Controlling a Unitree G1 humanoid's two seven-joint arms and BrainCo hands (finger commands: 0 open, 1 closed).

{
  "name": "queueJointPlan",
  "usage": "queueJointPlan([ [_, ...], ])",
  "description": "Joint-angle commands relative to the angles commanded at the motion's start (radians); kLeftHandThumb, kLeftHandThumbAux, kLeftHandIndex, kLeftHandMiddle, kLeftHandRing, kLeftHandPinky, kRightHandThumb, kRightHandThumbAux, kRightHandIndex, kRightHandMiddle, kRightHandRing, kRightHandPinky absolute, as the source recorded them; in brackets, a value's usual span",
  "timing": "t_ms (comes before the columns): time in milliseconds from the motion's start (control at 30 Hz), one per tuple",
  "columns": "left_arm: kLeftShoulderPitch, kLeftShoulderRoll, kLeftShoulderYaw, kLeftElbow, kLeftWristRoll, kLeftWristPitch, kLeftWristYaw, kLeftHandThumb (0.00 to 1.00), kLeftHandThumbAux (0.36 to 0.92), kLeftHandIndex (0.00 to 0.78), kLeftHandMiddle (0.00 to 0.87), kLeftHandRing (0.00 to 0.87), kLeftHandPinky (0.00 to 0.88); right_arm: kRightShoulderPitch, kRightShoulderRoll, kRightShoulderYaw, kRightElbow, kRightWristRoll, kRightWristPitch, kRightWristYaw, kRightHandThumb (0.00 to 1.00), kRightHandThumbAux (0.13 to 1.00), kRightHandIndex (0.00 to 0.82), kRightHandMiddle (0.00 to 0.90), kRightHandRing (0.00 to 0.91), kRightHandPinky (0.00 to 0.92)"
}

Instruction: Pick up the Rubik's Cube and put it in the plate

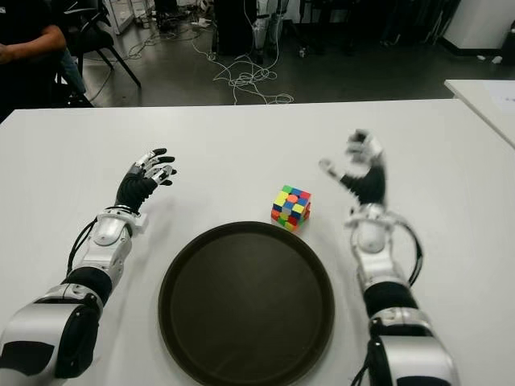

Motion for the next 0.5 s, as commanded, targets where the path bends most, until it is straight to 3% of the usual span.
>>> queueJointPlan([
  [200, 0.001, 0.001, 0.004, -0.001, -0.005, -0.001, -0.007, 0.188, 0.613, 0.178, 0.247, 0.300, 0.378, -0.058, -0.067, 0.079, 0.045, -0.194, -0.037, -0.184, 0.045, 0.812, 0.205, 0.257, 0.267, 0.283],
  [500, 0.000, 0.003, 0.009, 0.003, -0.007, 0.005, -0.005, 0.192, 0.628, 0.181, 0.243, 0.304, 0.388, -0.144, -0.070, 0.186, 0.192, -0.317, -0.051, -0.356, 0.031, 0.848, 0.213, 0.265, 0.273, 0.311],
])
